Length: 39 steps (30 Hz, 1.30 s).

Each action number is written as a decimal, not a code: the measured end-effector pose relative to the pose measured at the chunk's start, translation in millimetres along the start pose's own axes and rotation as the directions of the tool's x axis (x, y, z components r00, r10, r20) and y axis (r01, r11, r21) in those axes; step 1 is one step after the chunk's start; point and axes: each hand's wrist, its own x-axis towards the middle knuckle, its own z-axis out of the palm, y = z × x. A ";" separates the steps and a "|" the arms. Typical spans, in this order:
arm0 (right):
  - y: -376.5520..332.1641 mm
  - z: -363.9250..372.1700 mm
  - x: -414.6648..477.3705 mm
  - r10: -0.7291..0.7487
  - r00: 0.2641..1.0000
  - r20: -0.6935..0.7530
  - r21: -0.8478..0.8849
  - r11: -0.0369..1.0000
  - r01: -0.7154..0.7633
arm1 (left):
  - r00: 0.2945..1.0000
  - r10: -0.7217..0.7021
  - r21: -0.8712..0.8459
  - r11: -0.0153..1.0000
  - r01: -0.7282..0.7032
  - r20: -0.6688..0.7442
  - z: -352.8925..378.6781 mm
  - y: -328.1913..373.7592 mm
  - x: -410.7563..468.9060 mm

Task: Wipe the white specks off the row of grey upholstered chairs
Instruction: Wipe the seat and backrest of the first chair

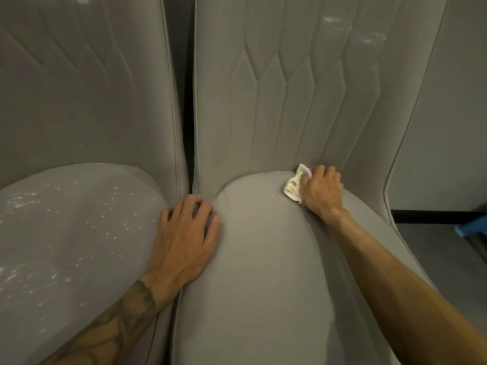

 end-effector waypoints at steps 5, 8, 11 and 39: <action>-45.2 8.0 -3.2 0.035 0.998 0.050 -0.050 0.998 -0.033 | 1.000 -0.015 -0.010 1.000 0.016 0.017 0.1 1.8 -1.2; -66.8 16.1 -6.8 -0.222 0.966 0.134 -0.077 0.969 0.233 | 0.999 -0.033 -0.014 0.999 0.033 0.019 -0.6 2.2 -2.5; -42.0 9.9 2.1 -0.160 0.976 0.145 -0.102 0.979 0.175 | 0.999 -0.043 0.010 0.999 0.043 0.000 0.4 1.8 -3.9; -132.7 1.8 -39.9 -0.310 0.922 0.234 0.010 0.949 0.316 | 0.993 -0.106 -0.029 0.994 0.107 0.048 -4.6 8.6 -3.8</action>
